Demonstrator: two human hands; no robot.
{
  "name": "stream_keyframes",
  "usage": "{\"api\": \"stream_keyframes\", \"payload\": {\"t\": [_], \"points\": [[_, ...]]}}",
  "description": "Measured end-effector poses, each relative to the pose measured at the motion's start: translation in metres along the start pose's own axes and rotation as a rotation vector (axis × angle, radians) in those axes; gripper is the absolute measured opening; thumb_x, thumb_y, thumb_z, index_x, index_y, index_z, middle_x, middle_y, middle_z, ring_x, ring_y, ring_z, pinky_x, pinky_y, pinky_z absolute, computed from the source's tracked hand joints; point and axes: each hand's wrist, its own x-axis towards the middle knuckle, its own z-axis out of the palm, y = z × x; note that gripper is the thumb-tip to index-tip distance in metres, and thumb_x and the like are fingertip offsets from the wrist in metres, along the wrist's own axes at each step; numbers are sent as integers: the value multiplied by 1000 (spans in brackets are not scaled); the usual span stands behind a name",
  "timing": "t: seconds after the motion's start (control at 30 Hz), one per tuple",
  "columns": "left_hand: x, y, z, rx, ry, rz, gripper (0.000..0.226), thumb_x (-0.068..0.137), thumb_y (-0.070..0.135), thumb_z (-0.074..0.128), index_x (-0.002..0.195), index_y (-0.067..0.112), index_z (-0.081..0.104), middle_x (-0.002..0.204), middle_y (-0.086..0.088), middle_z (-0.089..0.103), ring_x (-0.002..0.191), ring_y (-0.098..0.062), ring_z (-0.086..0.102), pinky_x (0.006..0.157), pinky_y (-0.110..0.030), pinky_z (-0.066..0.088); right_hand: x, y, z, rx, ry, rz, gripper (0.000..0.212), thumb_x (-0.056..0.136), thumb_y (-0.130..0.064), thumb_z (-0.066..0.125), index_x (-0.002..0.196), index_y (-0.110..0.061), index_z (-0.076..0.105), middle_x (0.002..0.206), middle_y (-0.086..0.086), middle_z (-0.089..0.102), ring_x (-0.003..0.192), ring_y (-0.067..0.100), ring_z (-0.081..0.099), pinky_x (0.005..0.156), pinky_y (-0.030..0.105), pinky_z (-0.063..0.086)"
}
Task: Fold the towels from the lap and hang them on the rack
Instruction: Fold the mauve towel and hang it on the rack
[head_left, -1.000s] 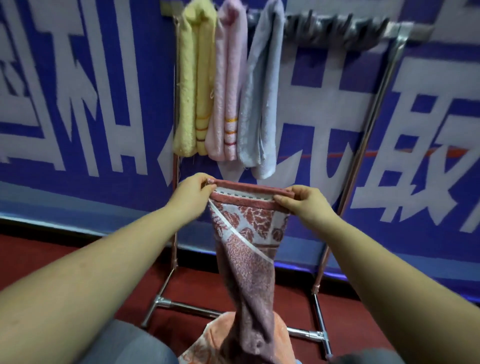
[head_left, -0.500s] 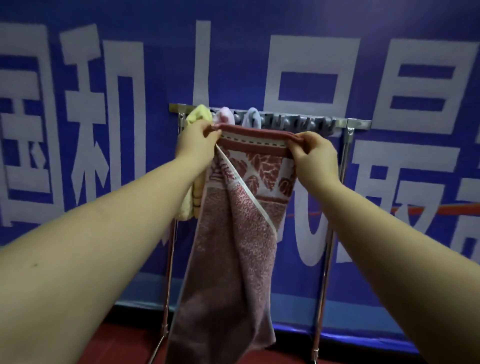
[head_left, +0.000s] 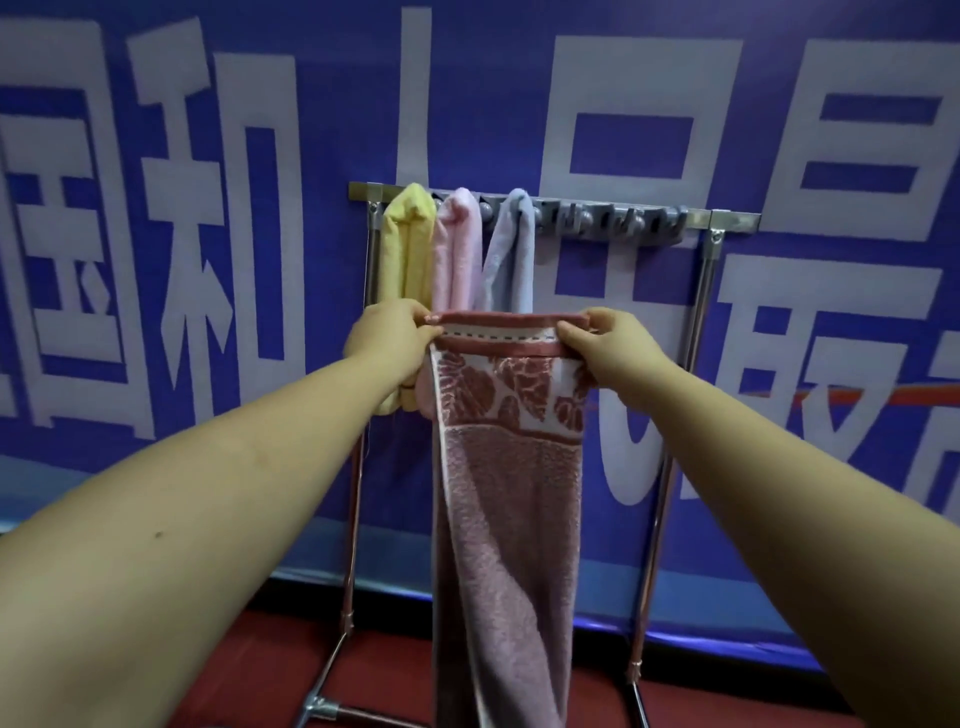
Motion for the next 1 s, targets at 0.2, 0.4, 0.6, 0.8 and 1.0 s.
{"api": "stream_keyframes", "payload": {"t": [0.2,0.4,0.6,0.8,1.0], "points": [[-13,-5,5,-744,-555,-313,17,99,17,40,95,9,55,81,-7,61,62,-11,61,53,-23,52,-4,16,-7,73,-79,89,21,96,-25,52,96,-8,64,92,14,67,84,27,62,89,52,52],[-12,-14,3,-757,-691,-313,19,98,18,43,105,6,55,88,-7,64,74,-14,63,69,-26,57,-7,32,-8,98,-101,135,22,96,-27,50,104,-9,60,94,11,67,91,28,66,83,42,55],[-14,-29,2,-744,-822,-341,18,94,21,48,96,7,59,74,-2,69,69,-11,64,59,-21,57,-13,49,-15,329,-418,397,20,99,-26,45,100,-13,60,78,6,66,66,15,63,61,28,57],[-24,-65,27,-811,-834,-443,24,88,22,53,106,7,60,86,-4,68,70,-10,65,67,-22,57,-13,74,-5,353,-502,462,21,96,-26,49,105,-13,62,76,4,69,66,12,67,58,24,58],[-64,-112,101,-512,-399,-323,19,92,24,54,79,16,66,90,-11,66,83,-22,59,84,-36,49,-31,140,54,166,-175,316,10,87,-17,65,89,-7,67,79,9,64,68,13,59,62,20,49]]}}
